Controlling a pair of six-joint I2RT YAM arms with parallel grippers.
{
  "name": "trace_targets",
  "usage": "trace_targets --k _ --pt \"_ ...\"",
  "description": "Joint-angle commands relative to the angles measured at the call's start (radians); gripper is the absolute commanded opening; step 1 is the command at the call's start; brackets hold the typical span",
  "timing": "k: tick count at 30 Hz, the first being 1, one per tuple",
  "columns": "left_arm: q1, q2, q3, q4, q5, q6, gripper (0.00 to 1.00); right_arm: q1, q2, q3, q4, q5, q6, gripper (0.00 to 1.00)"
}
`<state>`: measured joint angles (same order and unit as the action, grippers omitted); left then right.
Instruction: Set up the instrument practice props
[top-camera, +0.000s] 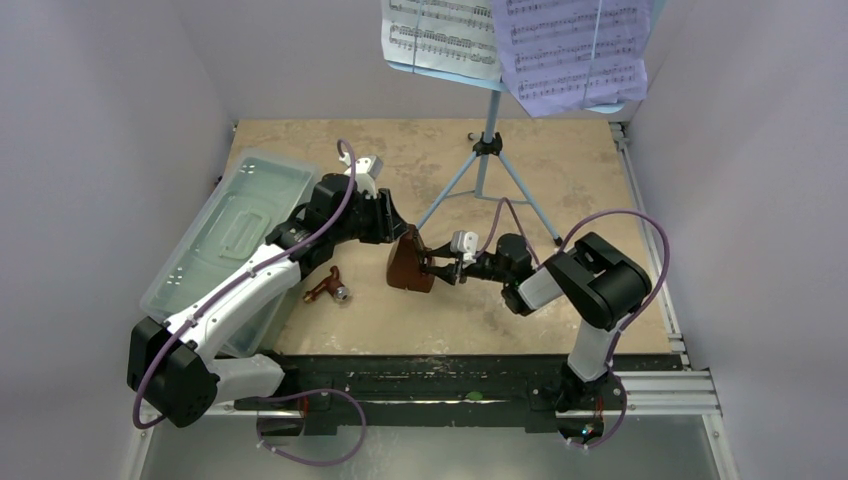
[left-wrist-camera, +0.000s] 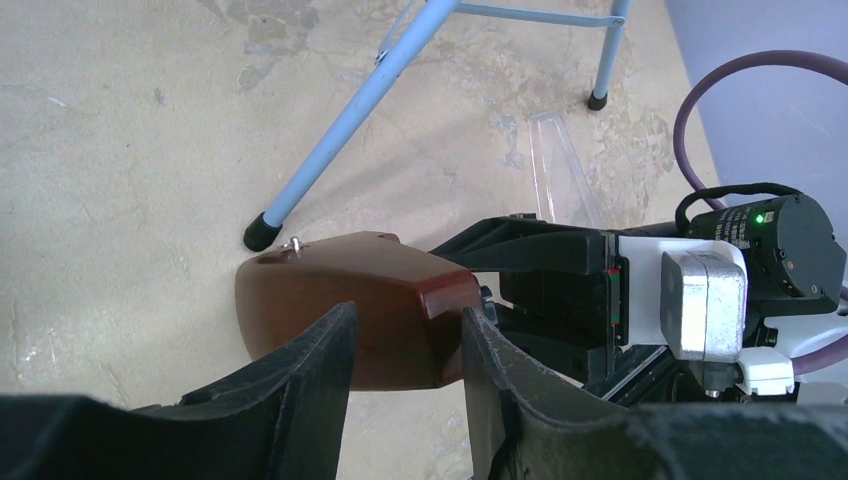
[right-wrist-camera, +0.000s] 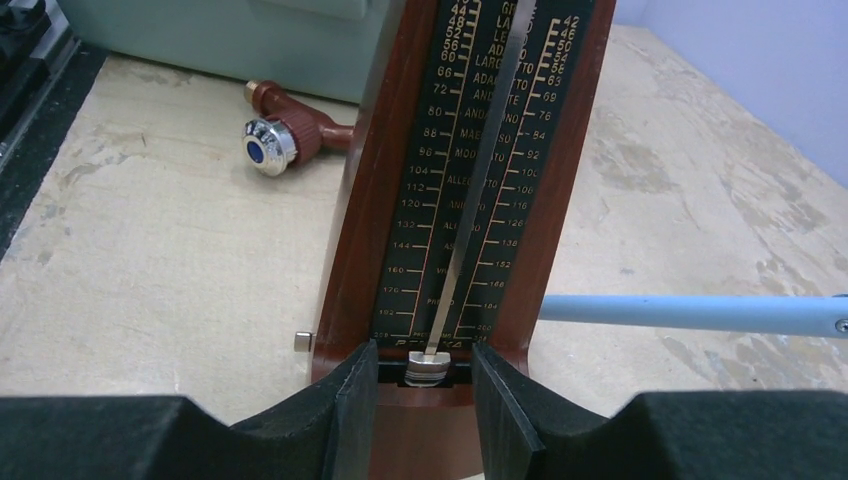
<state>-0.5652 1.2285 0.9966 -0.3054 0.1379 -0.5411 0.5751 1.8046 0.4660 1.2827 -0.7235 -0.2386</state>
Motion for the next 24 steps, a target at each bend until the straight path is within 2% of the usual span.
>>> trace_targets --k 1,9,14,24 --pt "-0.005 0.032 -0.029 -0.081 -0.006 0.05 0.41 -0.004 0.029 0.043 -0.025 -0.005 -0.066 0.41" --pt "-0.004 0.034 -0.029 -0.08 0.003 0.057 0.41 -0.001 0.051 0.079 -0.094 -0.039 -0.085 0.36" --pt "-0.005 0.039 -0.034 -0.077 0.011 0.055 0.41 0.002 0.047 0.088 -0.117 -0.021 -0.093 0.2" --pt "-0.005 0.028 -0.054 -0.078 0.005 0.049 0.41 0.016 -0.006 0.065 0.002 0.0 -0.006 0.01"
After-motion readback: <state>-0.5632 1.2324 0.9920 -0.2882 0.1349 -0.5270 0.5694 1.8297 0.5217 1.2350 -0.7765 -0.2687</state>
